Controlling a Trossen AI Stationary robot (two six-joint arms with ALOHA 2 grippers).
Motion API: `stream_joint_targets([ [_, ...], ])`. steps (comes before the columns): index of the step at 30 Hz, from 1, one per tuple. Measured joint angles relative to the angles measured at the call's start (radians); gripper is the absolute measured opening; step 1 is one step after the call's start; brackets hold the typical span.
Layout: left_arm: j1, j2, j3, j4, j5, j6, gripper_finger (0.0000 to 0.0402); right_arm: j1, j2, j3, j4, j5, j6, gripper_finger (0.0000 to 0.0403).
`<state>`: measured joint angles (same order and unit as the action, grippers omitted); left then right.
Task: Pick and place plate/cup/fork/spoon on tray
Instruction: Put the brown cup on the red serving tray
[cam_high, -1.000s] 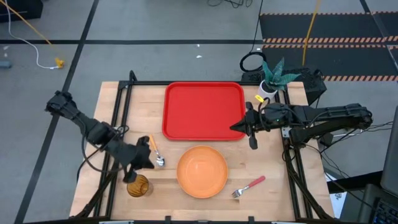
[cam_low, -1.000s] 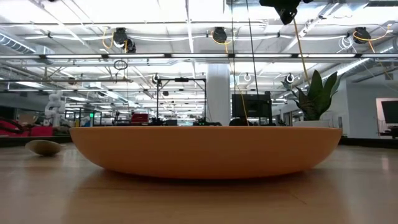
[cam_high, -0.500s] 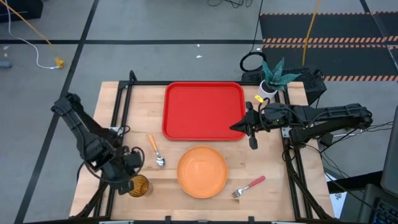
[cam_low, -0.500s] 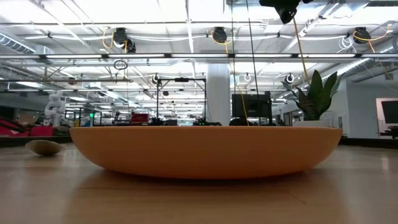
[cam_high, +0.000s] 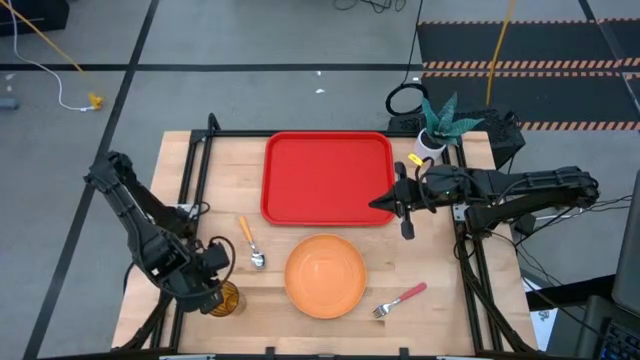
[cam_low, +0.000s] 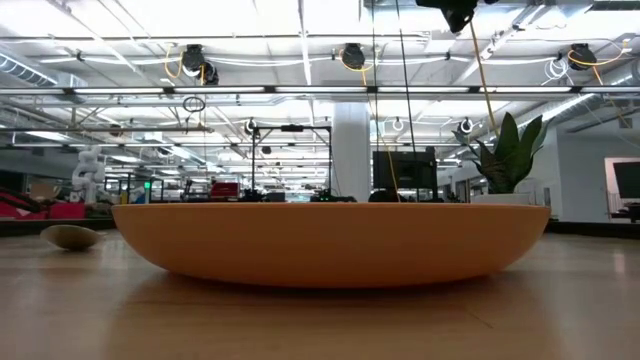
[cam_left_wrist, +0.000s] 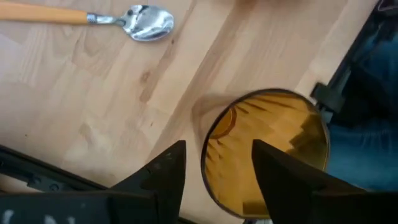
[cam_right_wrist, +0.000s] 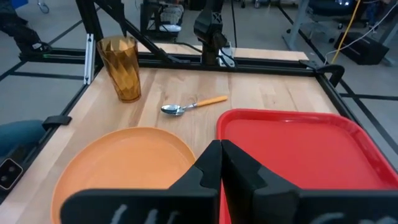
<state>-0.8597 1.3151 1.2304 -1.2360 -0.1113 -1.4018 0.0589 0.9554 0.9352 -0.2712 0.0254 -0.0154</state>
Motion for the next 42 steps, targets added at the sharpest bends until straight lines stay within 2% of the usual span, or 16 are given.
stream_joint_targets([
  [6, 0.0, 0.061, 0.0, -0.001, 0.001, 0.023, 0.0191, 0.0, 0.0, 0.0, 0.011, 0.0, -0.001, 0.0],
  [11, 0.0, 0.1, -0.001, 0.0, 0.004, 0.059, 0.0173, 0.0, 0.0, 0.0, 0.012, 0.0, -0.004, 0.0],
  [14, 0.0, 0.112, -0.001, 0.0, 0.005, 0.076, 0.0142, 0.0, 0.0, 0.0, 0.012, 0.0, -0.004, 0.0],
  [23, 0.023, 0.112, -0.001, 0.002, 0.005, 0.171, 0.0015, 0.0, 0.013, 0.0, 0.035, 0.0, -0.007, 0.0],
  [29, 0.08, 0.108, 0.0, 0.009, 0.023, 0.268, 0.0021, 0.0, 0.122, 0.001, 0.174, 0.0, -0.028, 0.0],
  [33, 0.127, 0.104, 0.021, 0.002, 0.034, 0.337, 0.0009, 0.0, 0.218, 0.001, 0.249, 0.0, -0.06, 0.0],
  [38, 0.179, 0.104, 0.123, 0.004, 0.015, 0.455, 0.0017, 0.0, 0.327, 0.0, 0.315, -0.002, -0.144, 0.0],
  [42, 0.227, 0.104, 0.23, -0.023, -0.052, 0.572, 0.0009, 0.0, 0.4, 0.0, 0.4, -0.003, -0.201, 0.0008],
])
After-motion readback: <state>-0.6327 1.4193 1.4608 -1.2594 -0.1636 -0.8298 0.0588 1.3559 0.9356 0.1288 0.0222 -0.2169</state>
